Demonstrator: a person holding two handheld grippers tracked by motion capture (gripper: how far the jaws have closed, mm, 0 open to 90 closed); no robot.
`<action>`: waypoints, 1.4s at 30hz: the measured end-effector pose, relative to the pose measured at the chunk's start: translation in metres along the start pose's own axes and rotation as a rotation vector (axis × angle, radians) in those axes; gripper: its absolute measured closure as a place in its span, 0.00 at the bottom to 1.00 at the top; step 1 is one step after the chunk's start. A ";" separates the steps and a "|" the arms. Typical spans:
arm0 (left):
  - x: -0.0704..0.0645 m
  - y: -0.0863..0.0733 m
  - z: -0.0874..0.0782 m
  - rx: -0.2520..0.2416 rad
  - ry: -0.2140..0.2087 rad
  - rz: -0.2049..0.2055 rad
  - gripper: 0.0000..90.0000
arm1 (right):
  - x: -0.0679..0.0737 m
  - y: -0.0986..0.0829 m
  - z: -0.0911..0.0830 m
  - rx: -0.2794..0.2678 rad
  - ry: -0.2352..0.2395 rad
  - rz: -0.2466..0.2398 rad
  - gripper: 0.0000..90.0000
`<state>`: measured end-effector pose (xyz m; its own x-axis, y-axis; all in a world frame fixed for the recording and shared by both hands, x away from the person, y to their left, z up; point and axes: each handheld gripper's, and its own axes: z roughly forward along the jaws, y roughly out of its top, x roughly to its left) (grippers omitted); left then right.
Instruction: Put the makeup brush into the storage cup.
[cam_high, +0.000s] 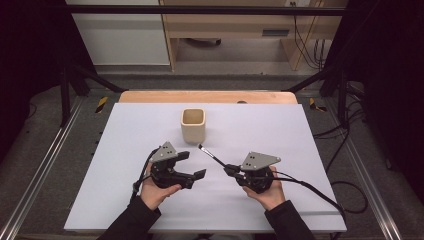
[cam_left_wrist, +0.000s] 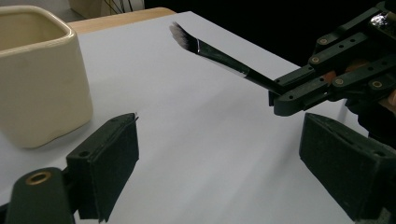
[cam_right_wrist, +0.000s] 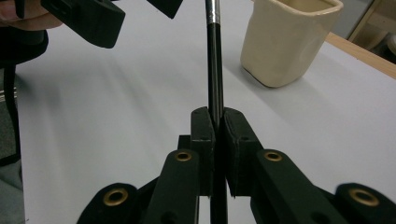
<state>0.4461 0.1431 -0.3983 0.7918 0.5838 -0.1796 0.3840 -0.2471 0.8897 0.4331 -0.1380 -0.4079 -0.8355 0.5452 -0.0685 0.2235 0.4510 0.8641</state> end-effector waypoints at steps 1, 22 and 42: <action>0.000 0.001 0.000 -0.006 -0.003 -0.006 0.14 | 0.000 0.000 0.000 -0.010 0.001 0.001 0.93; -0.002 0.016 0.006 -0.071 -0.037 -0.034 0.18 | 0.002 0.003 -0.003 -0.075 0.013 0.016 0.93; -0.003 0.020 0.019 -0.089 -0.077 -0.063 0.31 | 0.005 0.005 -0.004 -0.100 0.016 0.010 0.93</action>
<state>0.4603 0.1220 -0.3875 0.8029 0.5340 -0.2651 0.3934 -0.1403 0.9086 0.4279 -0.1356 -0.4021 -0.8415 0.5378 -0.0525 0.1811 0.3722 0.9103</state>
